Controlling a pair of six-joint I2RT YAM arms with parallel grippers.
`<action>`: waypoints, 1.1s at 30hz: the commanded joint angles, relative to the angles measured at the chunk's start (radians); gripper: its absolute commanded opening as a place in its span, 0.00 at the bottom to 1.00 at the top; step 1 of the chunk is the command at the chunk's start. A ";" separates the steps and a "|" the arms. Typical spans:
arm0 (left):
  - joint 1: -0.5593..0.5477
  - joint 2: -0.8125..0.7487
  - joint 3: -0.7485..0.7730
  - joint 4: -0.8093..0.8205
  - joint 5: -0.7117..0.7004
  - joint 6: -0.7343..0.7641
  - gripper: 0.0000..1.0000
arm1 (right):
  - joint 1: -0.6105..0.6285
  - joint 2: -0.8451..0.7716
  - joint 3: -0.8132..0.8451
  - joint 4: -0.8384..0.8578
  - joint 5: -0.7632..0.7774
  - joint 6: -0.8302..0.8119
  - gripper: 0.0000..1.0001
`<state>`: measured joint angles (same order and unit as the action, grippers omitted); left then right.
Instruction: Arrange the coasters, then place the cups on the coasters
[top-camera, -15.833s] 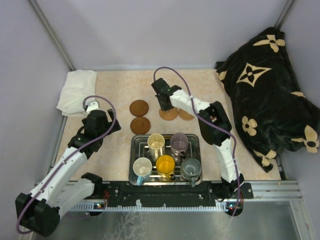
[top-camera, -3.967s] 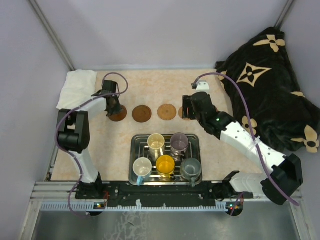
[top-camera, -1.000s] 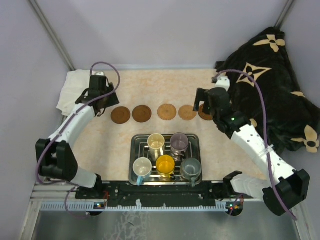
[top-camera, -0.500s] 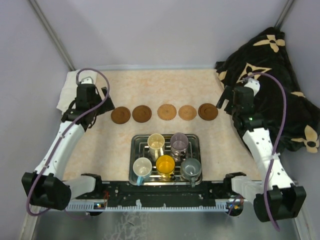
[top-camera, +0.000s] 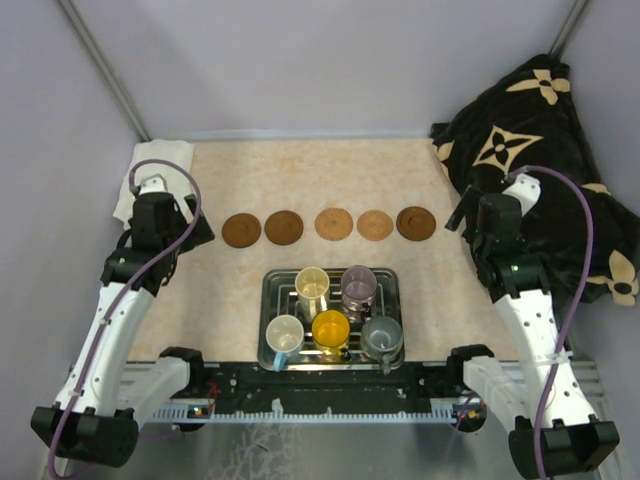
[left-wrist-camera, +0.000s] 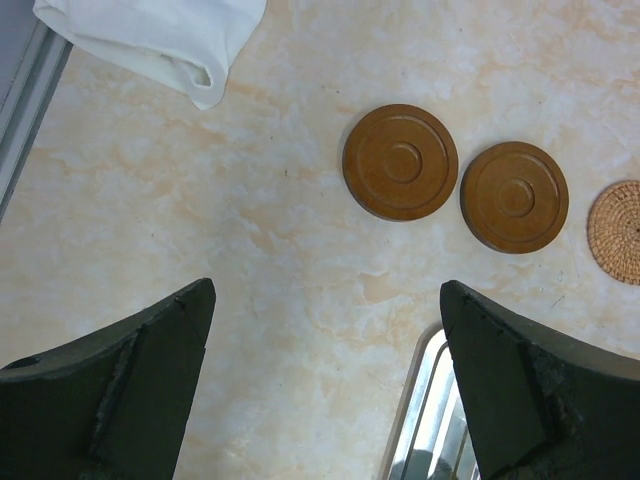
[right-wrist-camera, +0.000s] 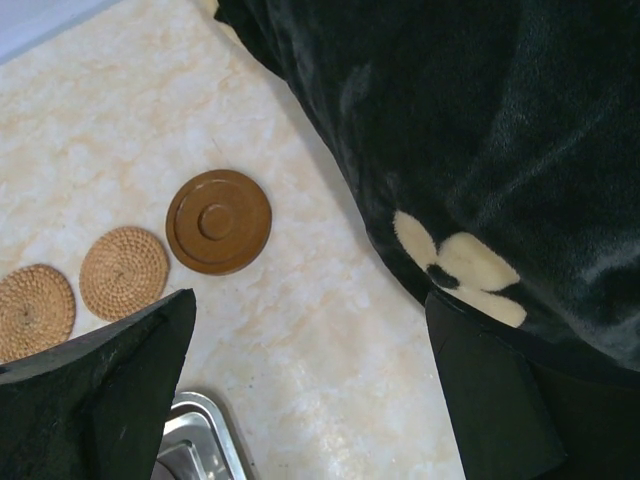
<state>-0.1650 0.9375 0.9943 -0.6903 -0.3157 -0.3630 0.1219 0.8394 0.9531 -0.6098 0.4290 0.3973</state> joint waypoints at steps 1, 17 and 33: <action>0.007 -0.048 -0.014 -0.037 -0.014 -0.021 1.00 | -0.001 -0.022 -0.003 -0.001 0.009 0.003 0.99; 0.007 -0.119 -0.043 -0.108 -0.049 -0.054 1.00 | 0.000 -0.024 0.045 -0.108 -0.097 0.014 0.99; 0.007 -0.255 -0.115 -0.023 0.030 -0.026 1.00 | 0.506 -0.109 -0.031 -0.444 0.081 0.356 0.99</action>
<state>-0.1616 0.7044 0.8970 -0.7570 -0.3176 -0.3981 0.5259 0.6838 0.8734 -0.9920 0.3660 0.6392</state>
